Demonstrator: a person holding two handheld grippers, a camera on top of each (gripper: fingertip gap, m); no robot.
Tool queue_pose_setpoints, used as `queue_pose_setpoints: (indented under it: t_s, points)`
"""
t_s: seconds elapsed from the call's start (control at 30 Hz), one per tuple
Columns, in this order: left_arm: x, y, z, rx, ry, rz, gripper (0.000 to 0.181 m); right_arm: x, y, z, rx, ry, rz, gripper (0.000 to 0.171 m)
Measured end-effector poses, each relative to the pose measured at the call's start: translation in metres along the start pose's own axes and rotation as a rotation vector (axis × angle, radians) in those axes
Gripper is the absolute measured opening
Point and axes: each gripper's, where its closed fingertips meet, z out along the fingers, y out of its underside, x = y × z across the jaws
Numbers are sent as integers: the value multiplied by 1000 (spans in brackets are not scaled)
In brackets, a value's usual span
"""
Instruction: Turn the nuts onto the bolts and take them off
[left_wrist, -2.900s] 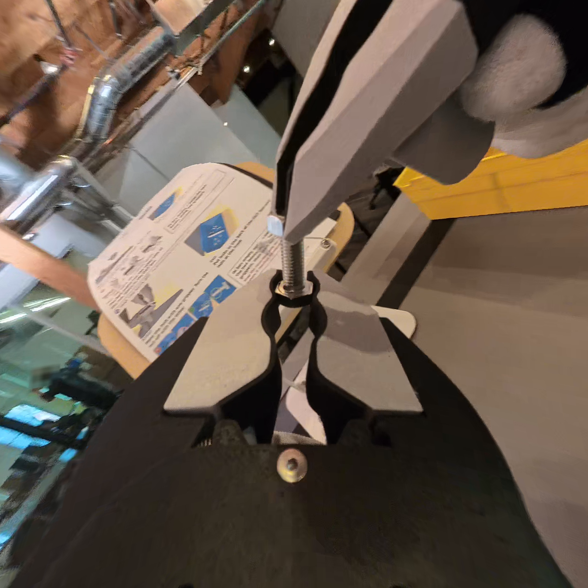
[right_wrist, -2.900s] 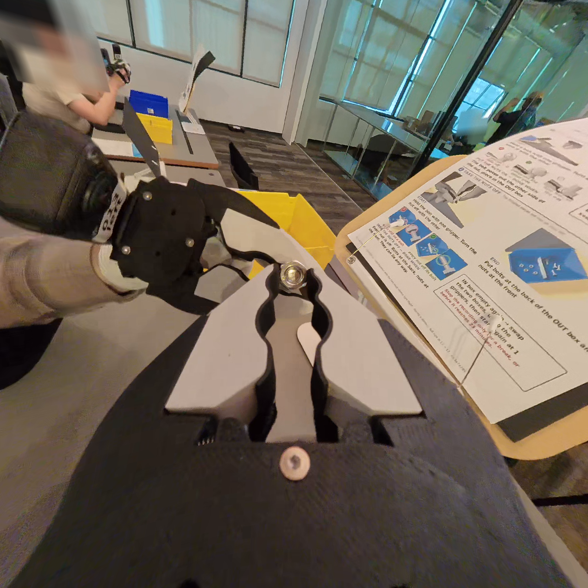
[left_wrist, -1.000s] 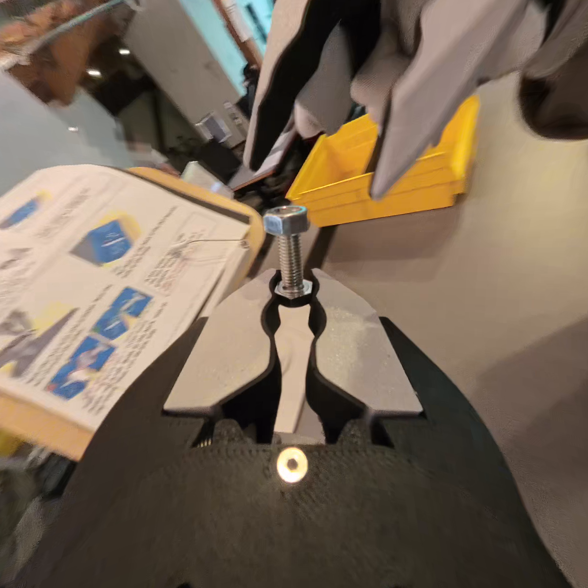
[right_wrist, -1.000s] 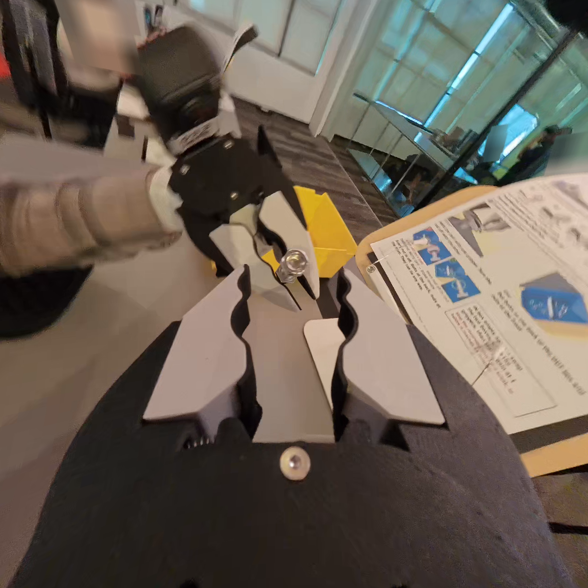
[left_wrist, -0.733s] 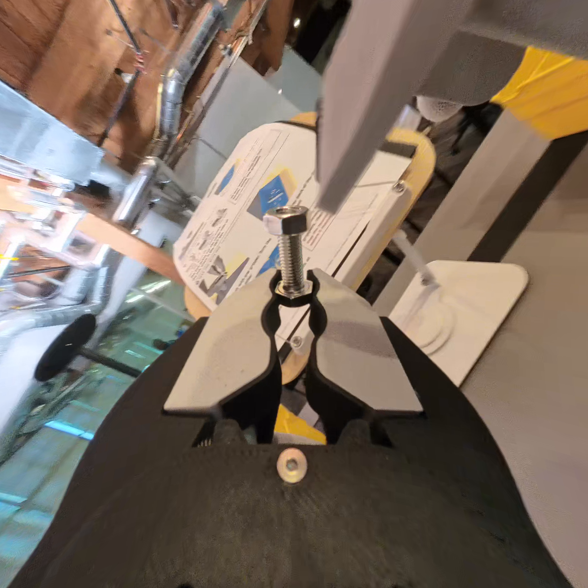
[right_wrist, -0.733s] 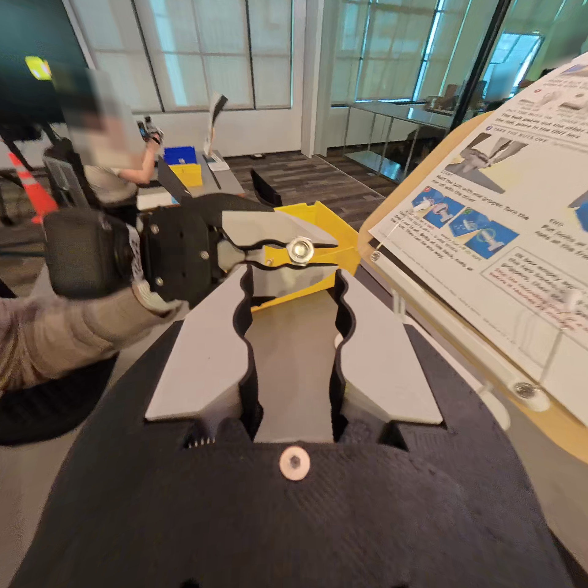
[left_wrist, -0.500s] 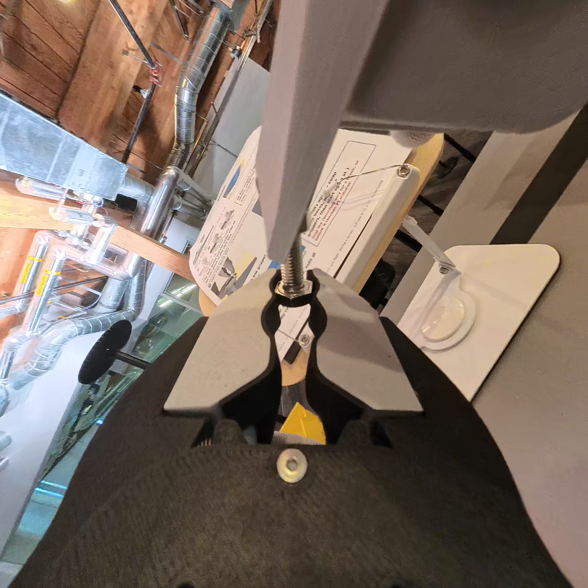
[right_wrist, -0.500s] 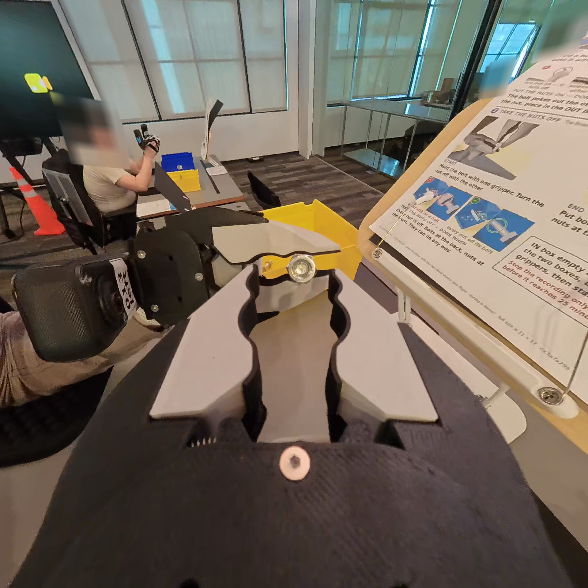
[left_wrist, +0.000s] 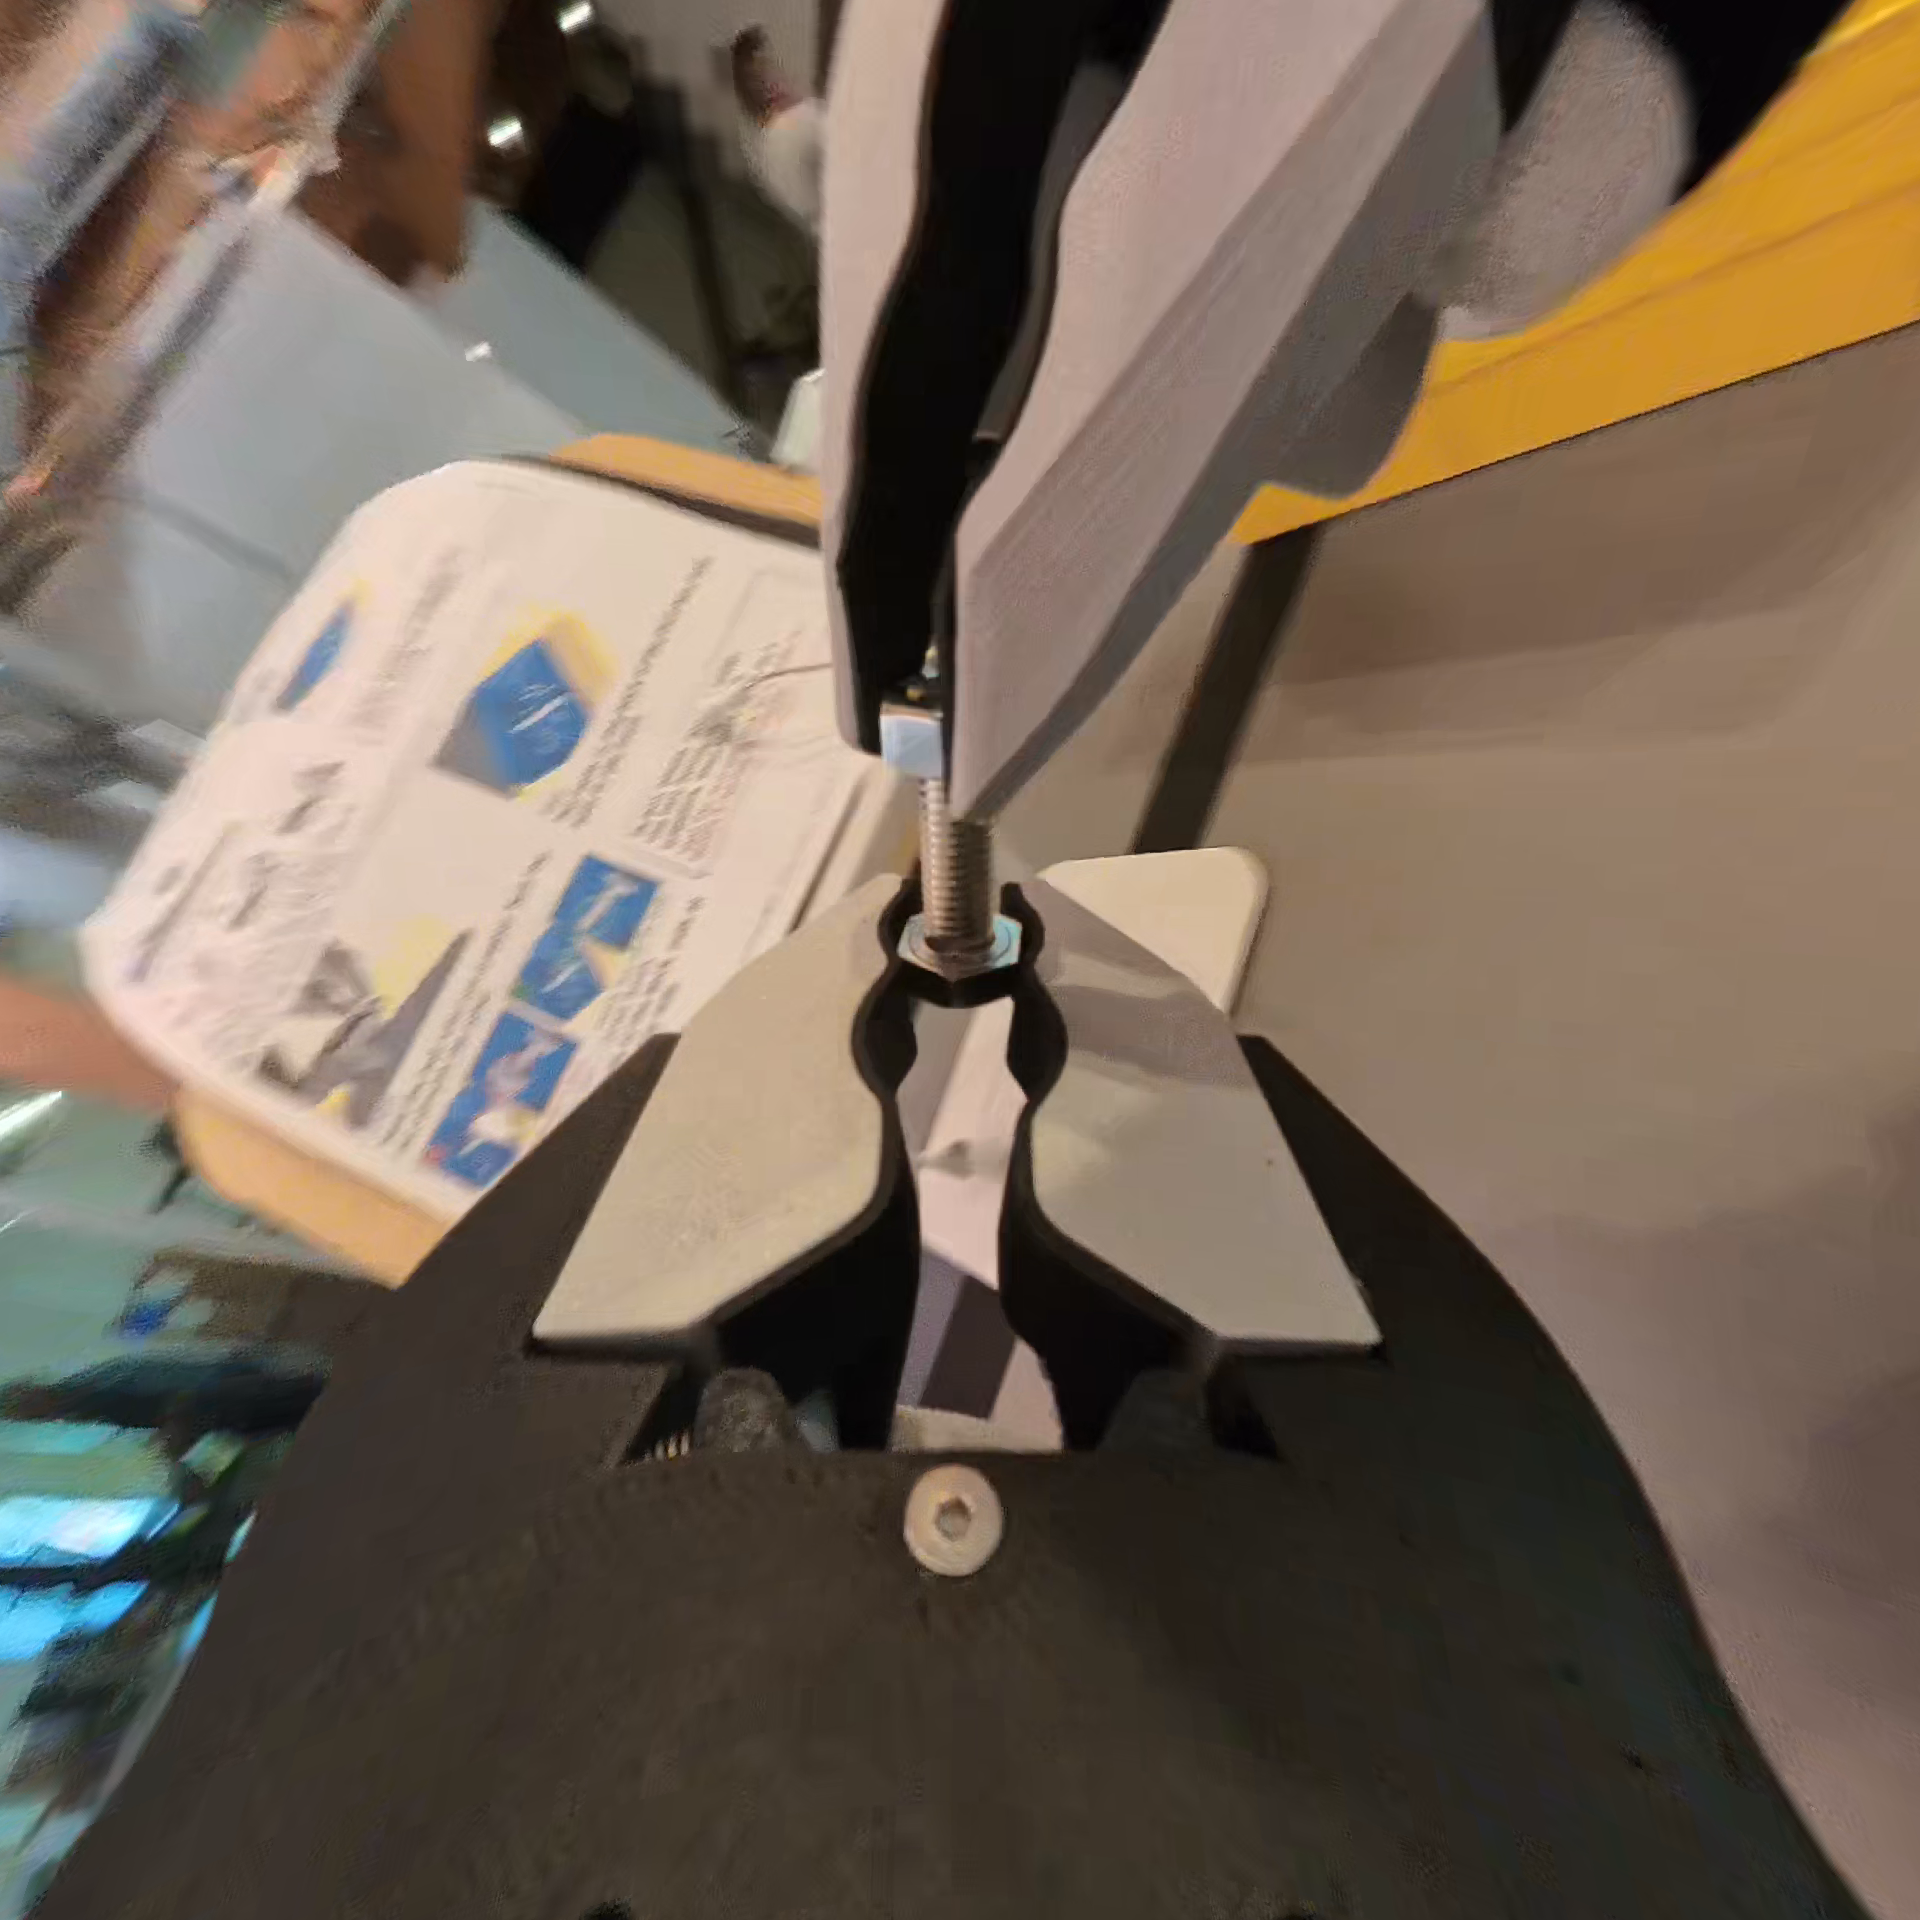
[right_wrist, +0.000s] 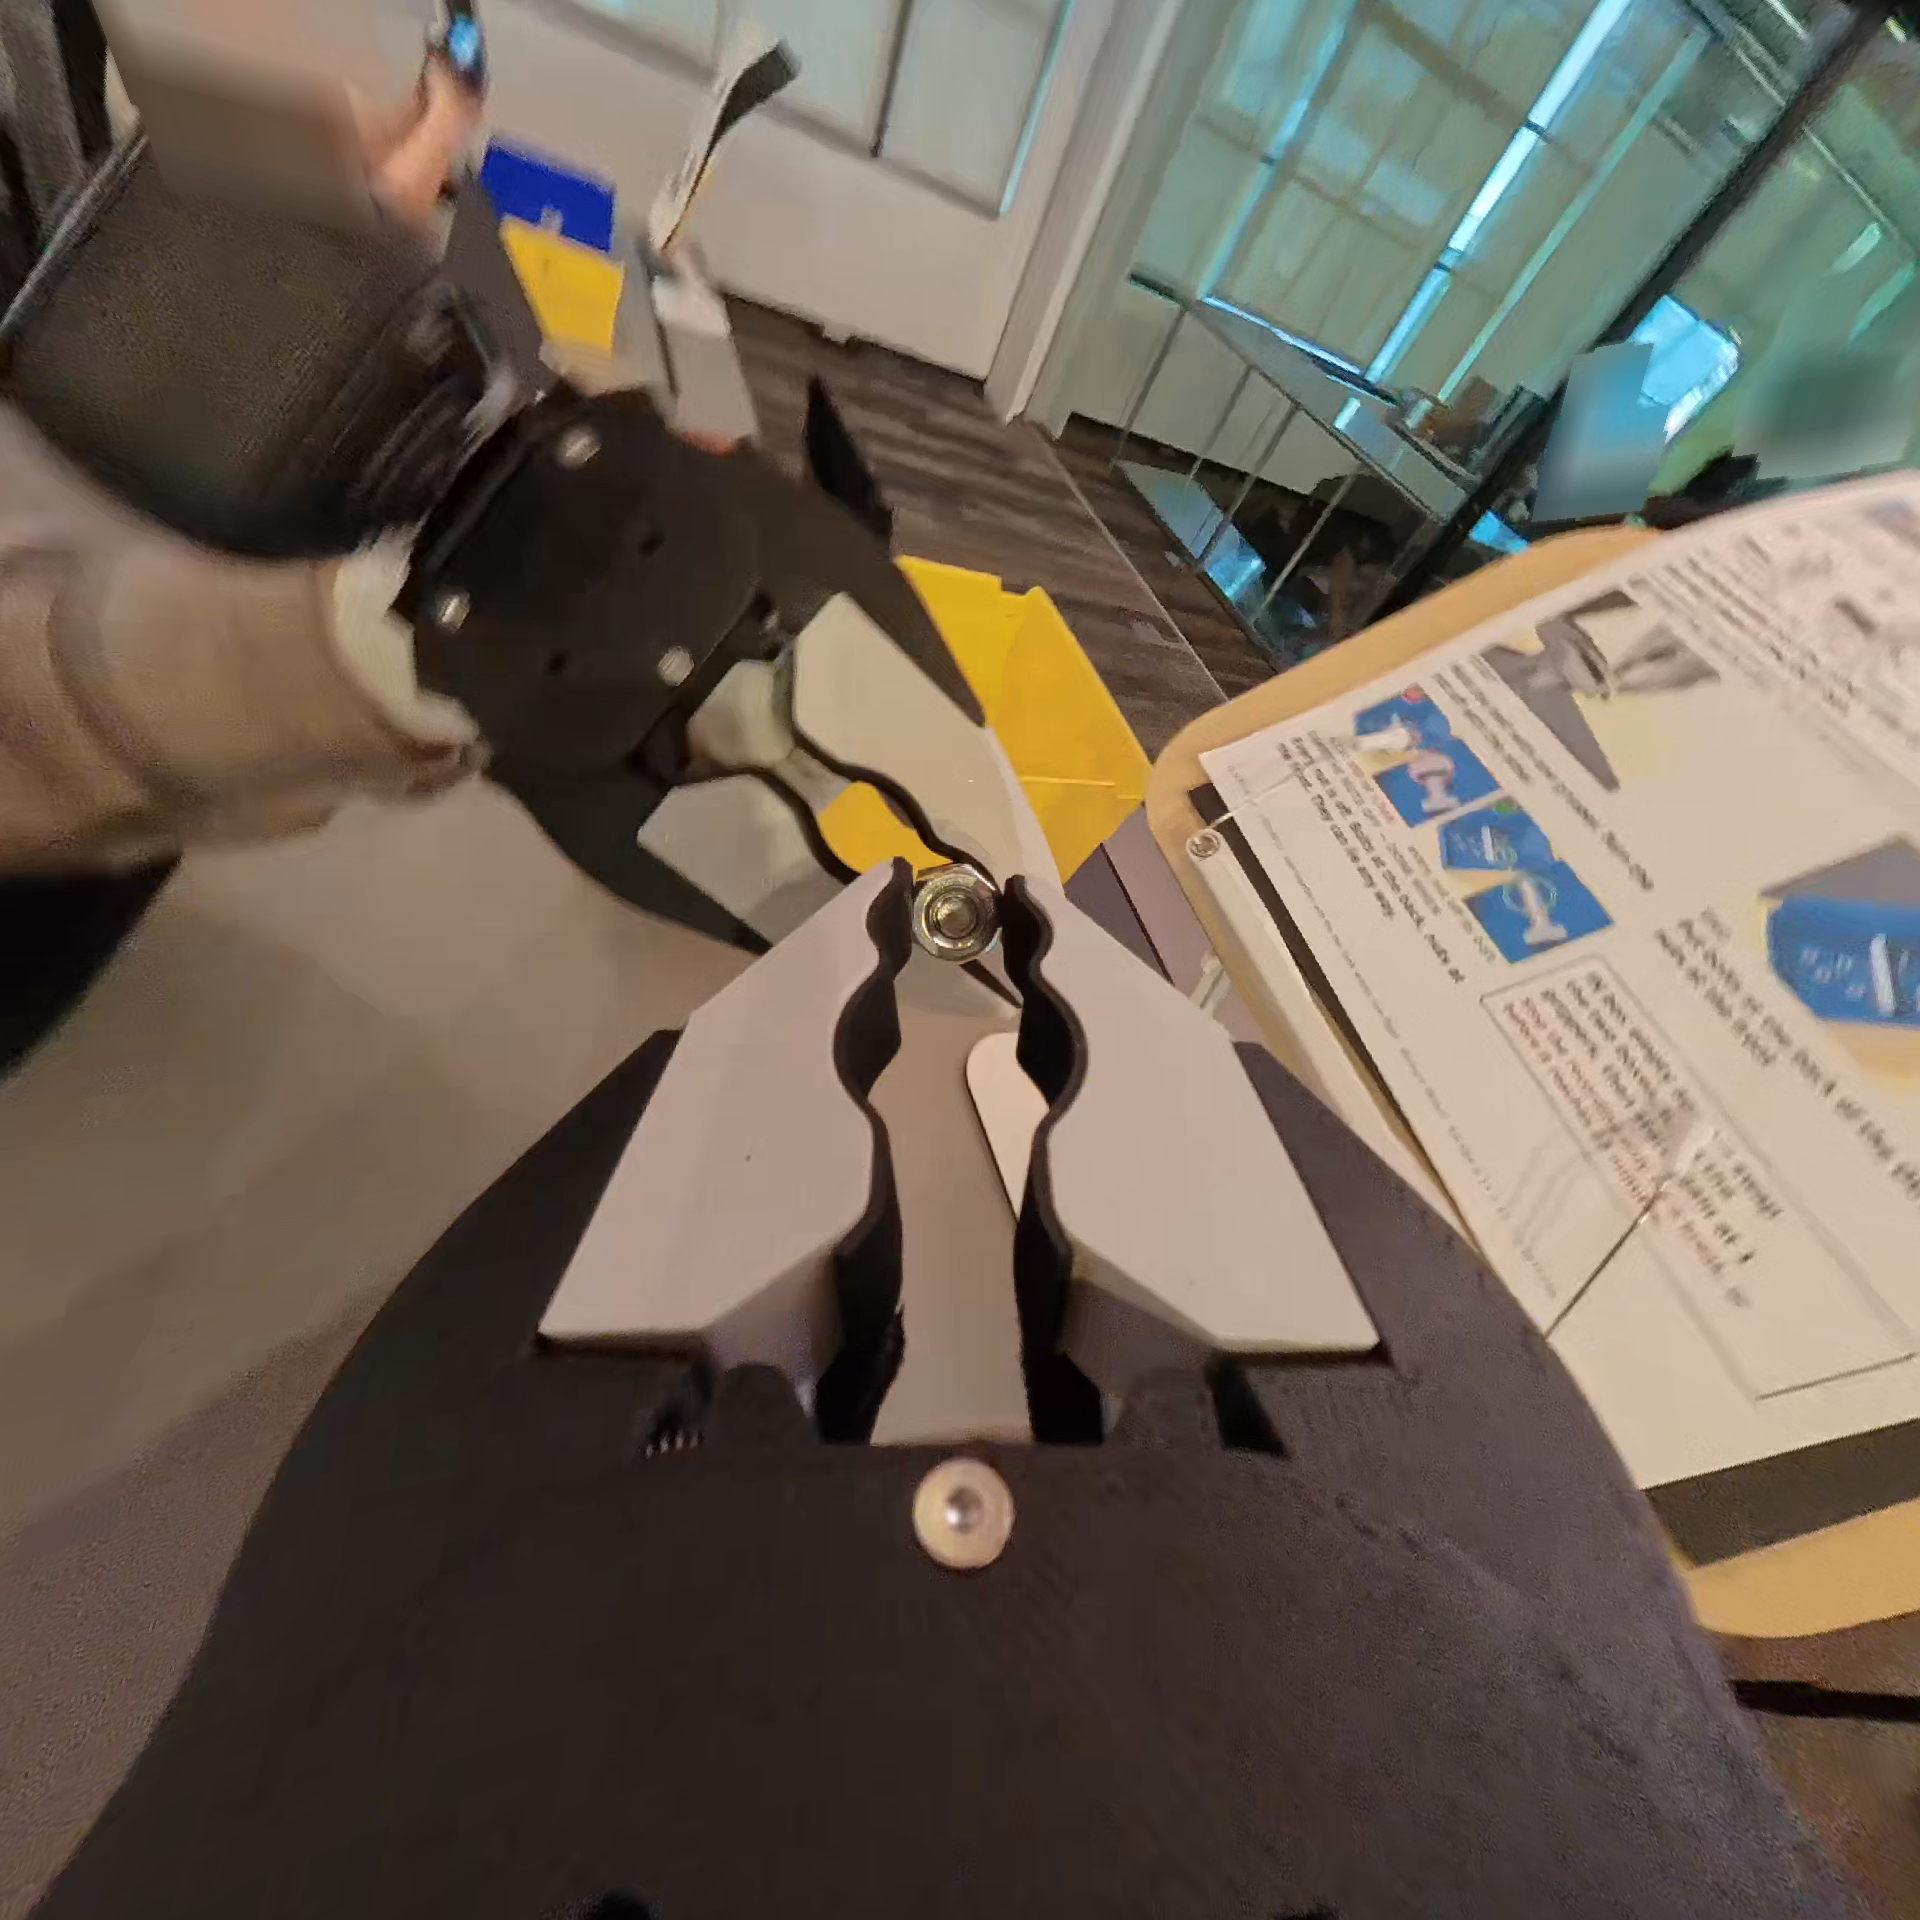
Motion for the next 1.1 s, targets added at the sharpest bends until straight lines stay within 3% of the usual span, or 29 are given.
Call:
queue_pose_setpoints:
  t_s: [0.1,0.23,0.53,0.7,0.77,0.87,1.03,1.1]
  points:
    - [27,-12,-13,96,230,-82,15,-22,-4,-8,-22,-48,-193,15]
    - [38,-16,-22,137,344,-132,14,-34,-7,-9,-42,-61,-285,15]
    - [38,-13,-17,128,329,-135,15,-29,-1,-7,-75,-33,-272,16]
    - [33,-15,-18,146,313,-151,15,-30,1,-5,-83,-42,-269,27]
    - [30,-15,-18,146,299,-158,14,-28,-3,-6,-62,-34,-247,43]
    - [15,-7,-14,97,190,-133,14,-15,-9,-9,-30,-4,-112,55]
    - [-33,13,-4,-66,-191,-3,14,19,-3,-4,17,59,250,47]
    - [-45,17,-2,-120,-324,73,14,18,-4,5,62,10,359,47]
